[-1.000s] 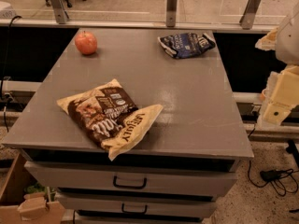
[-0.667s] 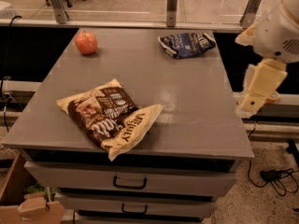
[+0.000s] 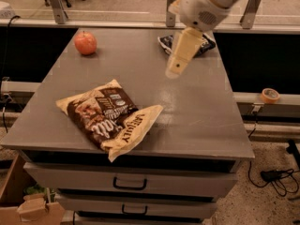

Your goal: Pick apple

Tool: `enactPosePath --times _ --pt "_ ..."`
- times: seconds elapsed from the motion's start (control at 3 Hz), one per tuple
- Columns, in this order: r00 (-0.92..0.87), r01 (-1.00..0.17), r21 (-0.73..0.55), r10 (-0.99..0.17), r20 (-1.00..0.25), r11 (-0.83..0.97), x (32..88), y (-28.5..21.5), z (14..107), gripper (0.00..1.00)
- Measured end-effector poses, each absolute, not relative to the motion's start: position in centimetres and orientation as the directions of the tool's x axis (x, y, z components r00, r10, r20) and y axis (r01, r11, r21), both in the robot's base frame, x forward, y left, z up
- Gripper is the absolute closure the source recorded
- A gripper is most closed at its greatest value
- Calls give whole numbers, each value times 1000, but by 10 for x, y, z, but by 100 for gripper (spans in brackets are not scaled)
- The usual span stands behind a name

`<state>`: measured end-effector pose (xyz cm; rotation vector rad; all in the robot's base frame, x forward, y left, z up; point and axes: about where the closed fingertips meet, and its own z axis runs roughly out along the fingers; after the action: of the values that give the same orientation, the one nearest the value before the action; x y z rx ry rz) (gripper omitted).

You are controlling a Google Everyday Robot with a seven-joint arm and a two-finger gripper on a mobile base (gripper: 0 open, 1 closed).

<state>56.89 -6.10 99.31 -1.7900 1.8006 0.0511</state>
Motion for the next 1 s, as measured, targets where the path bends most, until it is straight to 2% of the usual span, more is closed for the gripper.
enactPosePath --times 0.33,0.67,1.0 --pt "201 -911 -412 -856 -477 16 593 12 1012 0" --pt "201 -911 -412 -856 -477 16 593 12 1012 0" --pt "210 -913 -406 -818 -535 32 609 35 1001 0"
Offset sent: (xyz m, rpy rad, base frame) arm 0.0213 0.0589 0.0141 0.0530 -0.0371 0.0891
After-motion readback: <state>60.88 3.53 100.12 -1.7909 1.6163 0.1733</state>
